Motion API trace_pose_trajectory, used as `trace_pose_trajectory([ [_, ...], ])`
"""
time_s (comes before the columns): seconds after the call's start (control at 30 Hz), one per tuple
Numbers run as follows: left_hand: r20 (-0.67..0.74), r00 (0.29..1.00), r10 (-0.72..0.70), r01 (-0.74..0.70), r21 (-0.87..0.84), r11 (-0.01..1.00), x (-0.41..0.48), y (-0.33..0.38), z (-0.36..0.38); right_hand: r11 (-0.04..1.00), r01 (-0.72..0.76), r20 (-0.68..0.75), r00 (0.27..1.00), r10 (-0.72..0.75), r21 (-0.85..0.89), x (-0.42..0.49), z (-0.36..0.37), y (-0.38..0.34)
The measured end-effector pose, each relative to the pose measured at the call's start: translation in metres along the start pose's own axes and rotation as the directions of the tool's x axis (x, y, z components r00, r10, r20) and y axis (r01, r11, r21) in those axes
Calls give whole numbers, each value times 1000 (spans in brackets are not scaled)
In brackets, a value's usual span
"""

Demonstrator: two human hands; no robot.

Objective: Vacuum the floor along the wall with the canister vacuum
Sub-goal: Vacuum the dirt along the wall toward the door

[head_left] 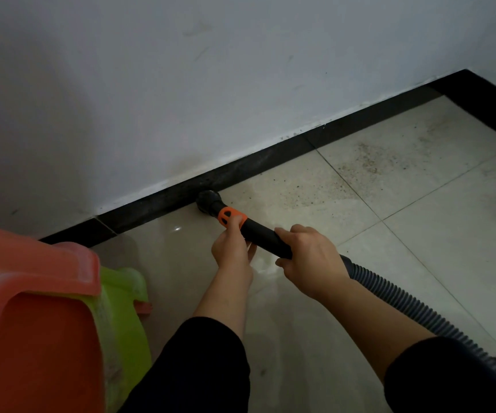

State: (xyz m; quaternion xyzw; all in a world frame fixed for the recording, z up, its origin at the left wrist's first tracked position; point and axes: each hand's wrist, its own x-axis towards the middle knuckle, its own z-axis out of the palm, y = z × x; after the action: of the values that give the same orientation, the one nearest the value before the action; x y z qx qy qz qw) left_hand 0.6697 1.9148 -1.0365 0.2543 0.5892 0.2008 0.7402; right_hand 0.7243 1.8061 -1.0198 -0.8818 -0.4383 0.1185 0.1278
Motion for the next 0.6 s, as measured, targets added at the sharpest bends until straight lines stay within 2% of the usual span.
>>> trace_pose_trajectory([
  [0.4, 92, 996, -16, 11, 53, 999, -9, -15, 19, 996, -84, -8, 996, 84, -42, -13, -8, 21],
  [0.6, -5, 1000, -26, 27, 67, 997, -20, -19, 24, 994, -104, 18, 994, 105, -16, -19, -12, 27],
])
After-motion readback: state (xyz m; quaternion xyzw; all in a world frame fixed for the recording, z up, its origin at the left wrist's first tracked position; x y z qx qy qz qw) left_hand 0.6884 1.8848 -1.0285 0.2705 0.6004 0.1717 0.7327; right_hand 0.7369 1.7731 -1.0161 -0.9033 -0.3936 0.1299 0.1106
